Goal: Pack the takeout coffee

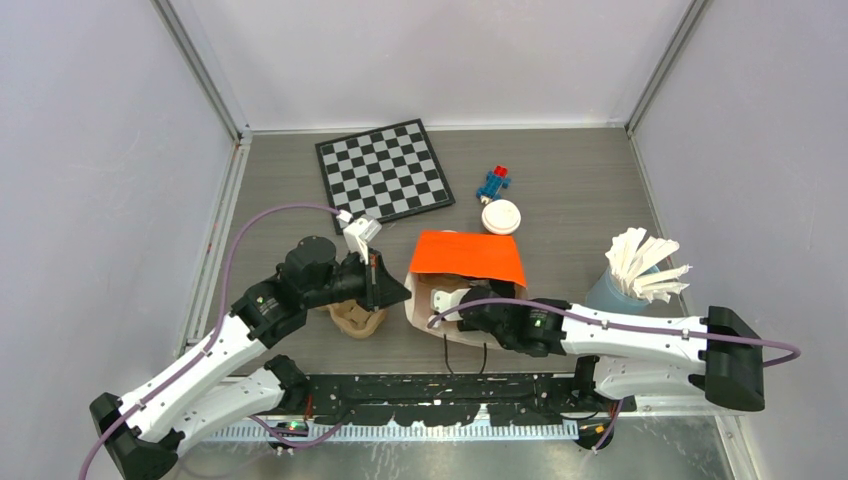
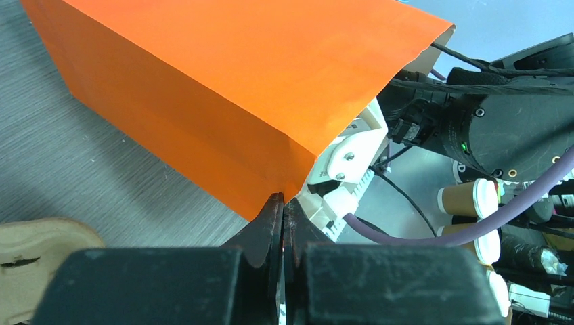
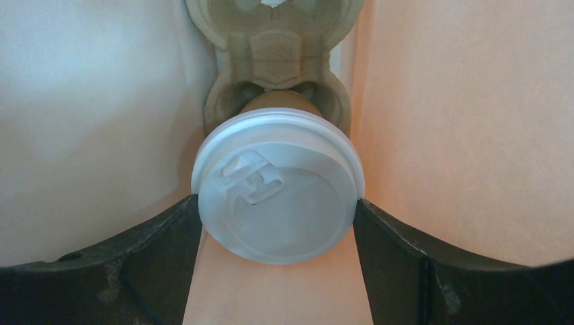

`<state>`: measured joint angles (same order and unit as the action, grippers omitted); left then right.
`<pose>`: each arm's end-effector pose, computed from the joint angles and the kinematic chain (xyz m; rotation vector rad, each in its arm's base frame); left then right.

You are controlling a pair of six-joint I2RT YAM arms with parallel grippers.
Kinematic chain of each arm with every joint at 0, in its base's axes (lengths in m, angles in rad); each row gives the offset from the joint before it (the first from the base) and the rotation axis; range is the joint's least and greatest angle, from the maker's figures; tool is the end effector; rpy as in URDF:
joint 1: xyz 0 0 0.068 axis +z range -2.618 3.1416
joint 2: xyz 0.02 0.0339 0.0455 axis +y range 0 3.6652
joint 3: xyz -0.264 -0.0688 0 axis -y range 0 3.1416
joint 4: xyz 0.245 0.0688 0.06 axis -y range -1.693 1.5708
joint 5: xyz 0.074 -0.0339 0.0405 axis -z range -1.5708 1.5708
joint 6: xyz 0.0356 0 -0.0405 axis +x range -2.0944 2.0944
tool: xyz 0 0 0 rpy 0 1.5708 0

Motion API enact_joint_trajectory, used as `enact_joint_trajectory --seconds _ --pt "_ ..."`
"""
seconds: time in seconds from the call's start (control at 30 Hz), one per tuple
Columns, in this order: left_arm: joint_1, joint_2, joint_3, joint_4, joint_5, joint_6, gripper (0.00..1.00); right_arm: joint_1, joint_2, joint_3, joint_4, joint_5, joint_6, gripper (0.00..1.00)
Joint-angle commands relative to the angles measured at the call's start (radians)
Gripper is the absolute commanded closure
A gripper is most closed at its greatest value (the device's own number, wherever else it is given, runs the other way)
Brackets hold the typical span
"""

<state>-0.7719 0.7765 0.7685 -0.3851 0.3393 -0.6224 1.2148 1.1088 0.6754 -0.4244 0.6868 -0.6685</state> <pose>0.1182 -0.1316 0.3153 0.4048 2.1199 -1.2011 0.0965 0.1949 0.2246 -1.6288 1.5528 -0.5439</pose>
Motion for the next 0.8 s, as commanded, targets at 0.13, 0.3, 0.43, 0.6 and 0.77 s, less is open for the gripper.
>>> enact_joint_trajectory --seconds 0.13,0.3,0.43,0.6,0.77 --pt "0.0 -0.019 0.0 0.059 0.026 -0.008 1.0 -0.044 0.016 -0.017 0.098 -0.017 -0.044 0.31" --pt "0.0 -0.023 0.0 0.053 0.03 -0.011 1.0 -0.063 0.023 -0.028 0.116 -0.03 -0.049 0.31" --pt "0.0 -0.026 0.002 0.048 0.03 -0.013 1.0 -0.071 0.029 -0.035 0.122 -0.036 -0.049 0.31" --pt "0.0 -0.025 0.0 0.049 0.032 -0.013 1.0 -0.083 0.035 -0.038 0.131 -0.037 -0.046 0.3" --pt "0.0 -0.023 -0.001 0.049 0.035 -0.013 1.0 -0.092 0.051 -0.04 0.139 -0.042 -0.043 0.31"
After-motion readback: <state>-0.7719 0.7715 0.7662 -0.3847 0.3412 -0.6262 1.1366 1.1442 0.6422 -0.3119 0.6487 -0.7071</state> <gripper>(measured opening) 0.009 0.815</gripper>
